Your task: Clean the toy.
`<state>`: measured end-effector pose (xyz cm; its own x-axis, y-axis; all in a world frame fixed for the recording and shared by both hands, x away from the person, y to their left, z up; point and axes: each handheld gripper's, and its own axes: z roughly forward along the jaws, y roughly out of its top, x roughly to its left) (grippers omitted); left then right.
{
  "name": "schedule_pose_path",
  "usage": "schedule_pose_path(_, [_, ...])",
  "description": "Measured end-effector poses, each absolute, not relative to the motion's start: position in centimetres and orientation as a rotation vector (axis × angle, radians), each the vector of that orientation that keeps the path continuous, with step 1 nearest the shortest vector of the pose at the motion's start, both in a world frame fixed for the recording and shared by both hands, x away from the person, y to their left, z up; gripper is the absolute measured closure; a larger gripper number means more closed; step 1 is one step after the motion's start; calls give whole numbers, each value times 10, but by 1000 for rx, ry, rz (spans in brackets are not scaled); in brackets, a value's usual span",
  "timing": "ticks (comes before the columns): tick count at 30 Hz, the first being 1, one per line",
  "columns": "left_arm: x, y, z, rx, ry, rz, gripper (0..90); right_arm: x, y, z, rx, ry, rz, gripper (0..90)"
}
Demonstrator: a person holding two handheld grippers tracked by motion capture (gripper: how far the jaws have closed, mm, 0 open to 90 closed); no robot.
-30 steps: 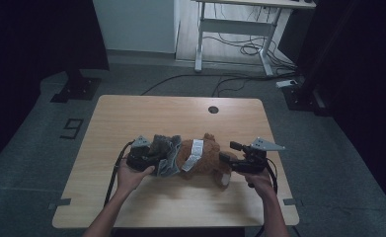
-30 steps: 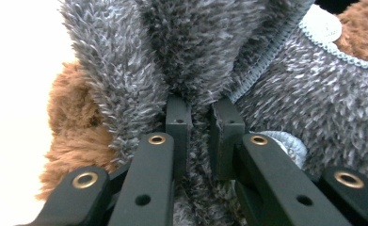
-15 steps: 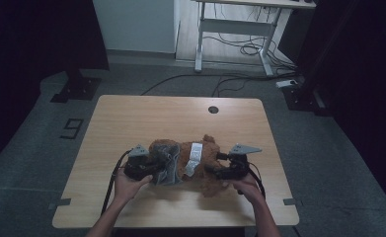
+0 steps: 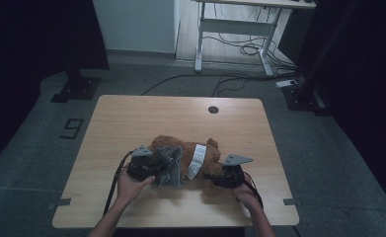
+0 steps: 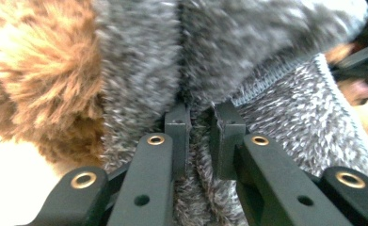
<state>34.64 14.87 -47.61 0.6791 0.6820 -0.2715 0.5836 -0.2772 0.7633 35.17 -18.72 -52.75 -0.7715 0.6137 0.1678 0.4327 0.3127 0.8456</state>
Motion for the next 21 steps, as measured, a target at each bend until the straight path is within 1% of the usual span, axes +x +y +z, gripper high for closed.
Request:
schedule_pose_path(5, [355, 142, -435, 1935, 930, 205, 784, 350, -190, -532, 923, 2411, 1438, 583])
schedule_pose_path(10, [377, 133, -411, 1924, 939, 229, 782, 343, -188, -538, 867, 2449, 1393, 599])
schedule_pose_path(13, [385, 123, -421, 1990, 962, 197, 781, 341, -190, -542, 871, 2460, 1404, 607])
schedule_pose_path(16, [381, 117, -441, 2019, 964, 161, 780, 341, -189, -543, 878, 2462, 1404, 610])
schedule_pose_path(19, [374, 117, -459, 2005, 960, 131, 785, 341, -186, -545, 886, 2469, 1388, 615])
schedule_pose_path(21, [369, 119, -464, 1987, 953, 128, 788, 341, -185, -546, 903, 2466, 1379, 615])
